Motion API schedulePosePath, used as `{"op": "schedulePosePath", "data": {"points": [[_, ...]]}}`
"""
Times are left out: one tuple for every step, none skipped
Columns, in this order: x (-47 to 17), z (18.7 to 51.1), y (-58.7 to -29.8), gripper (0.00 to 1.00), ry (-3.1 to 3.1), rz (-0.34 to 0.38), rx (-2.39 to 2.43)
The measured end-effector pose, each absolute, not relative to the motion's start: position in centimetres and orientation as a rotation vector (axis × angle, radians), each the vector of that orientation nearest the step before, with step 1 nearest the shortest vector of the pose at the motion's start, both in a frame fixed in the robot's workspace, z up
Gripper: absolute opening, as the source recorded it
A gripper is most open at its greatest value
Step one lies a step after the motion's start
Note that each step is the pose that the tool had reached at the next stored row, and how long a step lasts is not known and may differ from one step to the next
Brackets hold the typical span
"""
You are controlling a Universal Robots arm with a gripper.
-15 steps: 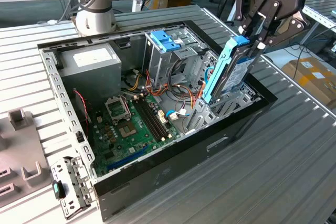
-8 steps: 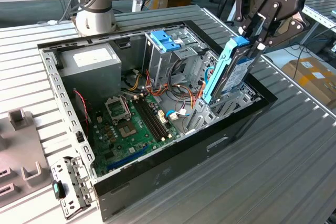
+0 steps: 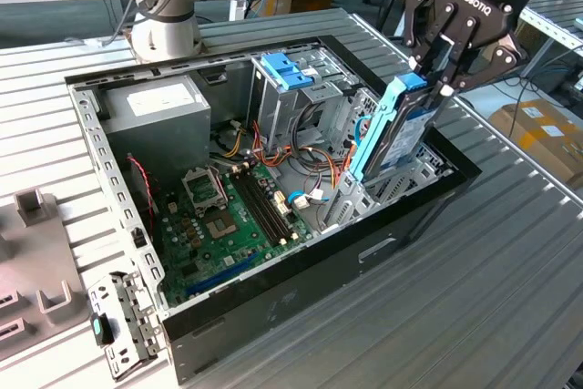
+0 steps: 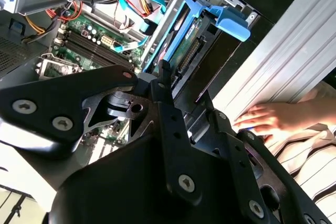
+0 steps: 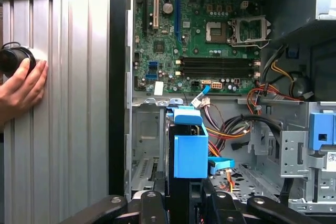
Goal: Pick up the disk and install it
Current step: 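Insert the disk into the insertion slot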
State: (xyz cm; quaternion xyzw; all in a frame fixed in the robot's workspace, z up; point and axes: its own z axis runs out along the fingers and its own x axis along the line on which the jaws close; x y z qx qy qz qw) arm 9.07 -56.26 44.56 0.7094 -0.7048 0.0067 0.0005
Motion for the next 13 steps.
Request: {"op": "schedulePosePath", "data": {"points": [[9.1,44.4,-56.3,0.35,-2.213,0.021,2.228],[9.1,44.1,-56.3,0.35,-2.213,0.021,2.228],[9.1,43.9,-56.3,0.35,-2.213,0.021,2.228],[9.1,43.6,-56.3,0.35,-2.214,0.021,2.228],[9.1,43.4,-56.3,0.35,-2.213,0.021,2.228],[9.1,43.0,-56.3,0.35,-2.213,0.021,2.228],[9.1,42.6,-56.3,0.35,-2.213,0.021,2.228],[9.1,42.4,-56.3,0.35,-2.213,0.021,2.228],[9.1,42.2,-56.3,0.35,-2.213,0.021,2.228],[9.1,41.9,-56.3,0.35,-2.213,0.021,2.228],[9.1,41.7,-56.3,0.35,-2.214,0.021,2.228],[9.1,41.7,-56.3,0.35,-2.213,0.021,2.228],[9.1,41.7,-56.3,0.35,-2.213,0.021,2.228]]}}
